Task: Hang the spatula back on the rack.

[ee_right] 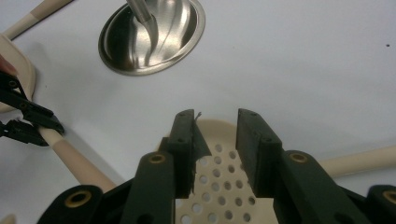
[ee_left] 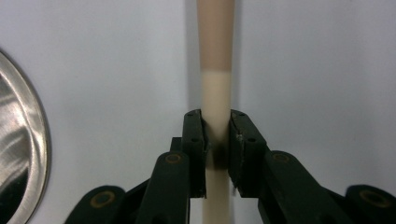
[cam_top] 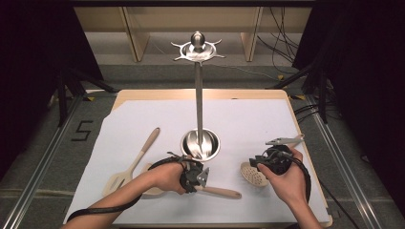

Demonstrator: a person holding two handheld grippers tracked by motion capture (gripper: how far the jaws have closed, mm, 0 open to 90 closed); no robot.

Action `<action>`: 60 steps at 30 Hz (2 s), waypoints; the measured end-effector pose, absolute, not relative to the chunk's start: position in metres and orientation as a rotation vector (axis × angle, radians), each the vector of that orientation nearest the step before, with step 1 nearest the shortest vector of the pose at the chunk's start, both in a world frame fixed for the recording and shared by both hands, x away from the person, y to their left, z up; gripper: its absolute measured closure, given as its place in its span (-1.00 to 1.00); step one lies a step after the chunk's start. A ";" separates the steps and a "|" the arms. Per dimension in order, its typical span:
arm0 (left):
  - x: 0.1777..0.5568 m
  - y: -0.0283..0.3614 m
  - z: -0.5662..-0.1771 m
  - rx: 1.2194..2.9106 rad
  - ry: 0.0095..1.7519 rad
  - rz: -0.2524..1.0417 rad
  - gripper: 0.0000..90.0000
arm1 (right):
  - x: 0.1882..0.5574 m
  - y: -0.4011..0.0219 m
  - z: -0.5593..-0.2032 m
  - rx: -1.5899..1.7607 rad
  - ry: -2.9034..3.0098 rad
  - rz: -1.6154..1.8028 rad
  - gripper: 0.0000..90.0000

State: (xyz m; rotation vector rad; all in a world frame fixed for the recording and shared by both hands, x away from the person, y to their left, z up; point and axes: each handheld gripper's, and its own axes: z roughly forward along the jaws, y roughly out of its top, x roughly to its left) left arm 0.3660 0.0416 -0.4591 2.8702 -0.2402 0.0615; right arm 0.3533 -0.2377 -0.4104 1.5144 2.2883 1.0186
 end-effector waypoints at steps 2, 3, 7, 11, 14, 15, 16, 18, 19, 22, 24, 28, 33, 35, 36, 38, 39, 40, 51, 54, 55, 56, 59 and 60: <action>0.363 0.044 -0.461 2.832 -0.189 0.060 0.72 | 0.354 -0.239 -0.410 1.524 2.318 0.993 0.52; 0.363 0.045 -0.461 2.824 -0.188 0.066 0.72 | 0.354 -0.238 -0.410 1.526 2.308 0.993 0.52; 0.363 0.052 -0.455 2.784 -0.167 0.106 0.73 | 0.353 -0.238 -0.409 1.507 2.286 1.017 0.53; 0.367 0.066 -0.439 2.711 -0.132 0.150 0.73 | 0.353 -0.241 -0.406 1.485 2.235 1.070 0.55; 0.367 0.079 -0.428 2.621 -0.052 0.195 0.73 | 0.352 -0.244 -0.404 1.502 2.191 1.097 0.56; 0.367 0.082 -0.424 2.603 -0.038 0.209 0.73 | 0.352 -0.245 -0.404 1.507 2.178 1.109 0.56; 0.366 0.085 -0.421 2.567 -0.014 0.224 0.73 | 0.352 -0.245 -0.404 1.506 2.164 1.124 0.56; 0.366 0.089 -0.417 2.536 0.008 0.235 0.73 | 0.352 -0.245 -0.403 1.509 2.163 1.123 0.56; 0.365 0.097 -0.411 2.478 0.054 0.257 0.73 | 0.352 -0.245 -0.403 1.510 2.155 1.127 0.56; 0.366 0.105 -0.405 2.445 0.070 0.275 0.73 | 0.352 -0.244 -0.403 1.510 2.151 1.126 0.55; 0.364 0.115 -0.400 2.342 0.175 0.276 0.73 | 0.351 -0.243 -0.402 1.506 2.152 1.117 0.55; 0.362 0.128 -0.392 2.226 0.299 0.296 0.73 | 0.350 -0.240 -0.403 1.543 2.150 1.118 0.56; 0.363 0.141 -0.386 2.120 0.420 0.291 0.73 | 0.350 -0.239 -0.403 1.516 2.151 1.123 0.56; 0.363 0.147 -0.386 2.070 0.480 0.305 0.73 | 0.349 -0.238 -0.403 1.528 2.150 1.130 0.56; 0.363 0.147 -0.386 2.070 0.480 0.305 0.73 | 0.349 -0.238 -0.403 1.528 2.150 1.130 0.56; 0.363 0.153 -0.385 1.983 0.517 0.301 0.73 | 0.351 -0.239 -0.404 1.475 2.155 1.119 0.56; 0.363 0.154 -0.385 1.962 0.523 0.297 0.73 | 0.351 -0.239 -0.404 1.473 2.150 1.107 0.56; 0.362 0.157 -0.384 1.945 0.532 0.301 0.73 | 0.351 -0.239 -0.404 1.471 2.150 1.111 0.56; 0.357 0.168 -0.373 1.821 0.515 0.294 0.73 | 0.351 -0.237 -0.404 1.472 2.153 1.143 0.56; 0.358 0.170 -0.370 1.814 0.528 0.294 0.73 | 0.351 -0.237 -0.404 1.474 2.153 1.141 0.56; 0.359 0.170 -0.370 1.809 0.526 0.298 0.73 | 0.351 -0.237 -0.404 1.474 2.158 1.137 0.56; 0.359 0.171 -0.370 1.806 0.524 0.294 0.73 | 0.351 -0.237 -0.404 1.473 2.159 1.141 0.56; 0.360 0.172 -0.367 1.796 0.542 0.302 0.73 | 0.351 -0.237 -0.404 1.473 2.159 1.141 0.56; 0.360 0.173 -0.366 1.795 0.543 0.304 0.73 | 0.351 -0.237 -0.404 1.474 2.154 1.144 0.56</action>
